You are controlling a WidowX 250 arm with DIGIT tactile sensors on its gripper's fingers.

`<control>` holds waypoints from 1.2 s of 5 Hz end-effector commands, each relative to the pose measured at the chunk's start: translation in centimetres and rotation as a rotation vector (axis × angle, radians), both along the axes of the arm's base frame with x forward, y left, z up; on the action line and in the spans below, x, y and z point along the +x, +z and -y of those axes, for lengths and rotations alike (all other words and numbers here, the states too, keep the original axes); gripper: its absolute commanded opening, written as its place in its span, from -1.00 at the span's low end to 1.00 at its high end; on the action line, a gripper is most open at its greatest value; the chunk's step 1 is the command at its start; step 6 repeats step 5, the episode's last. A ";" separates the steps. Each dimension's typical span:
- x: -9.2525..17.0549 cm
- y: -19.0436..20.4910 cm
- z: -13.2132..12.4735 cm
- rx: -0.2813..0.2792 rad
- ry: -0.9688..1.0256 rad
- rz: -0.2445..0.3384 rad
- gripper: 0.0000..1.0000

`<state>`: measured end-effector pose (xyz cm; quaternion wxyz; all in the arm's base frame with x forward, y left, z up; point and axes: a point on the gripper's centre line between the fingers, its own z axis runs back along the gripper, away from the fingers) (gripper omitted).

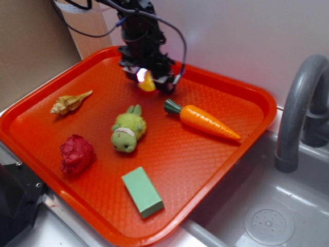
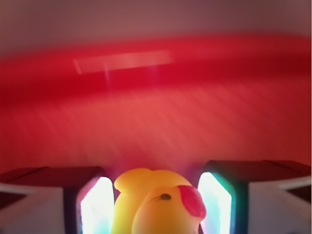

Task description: Grab the yellow duck.

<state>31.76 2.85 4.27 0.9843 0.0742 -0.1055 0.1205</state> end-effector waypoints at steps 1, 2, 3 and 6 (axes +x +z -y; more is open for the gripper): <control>-1.8 12.5 1.0 0.062 0.002 -0.019 -1.00; -3.2 16.4 1.4 0.016 -0.019 -0.026 -1.00; -5.7 18.8 2.2 -0.002 -0.102 -0.011 -1.00; -8.1 20.0 3.1 -0.043 -0.209 -0.067 -1.00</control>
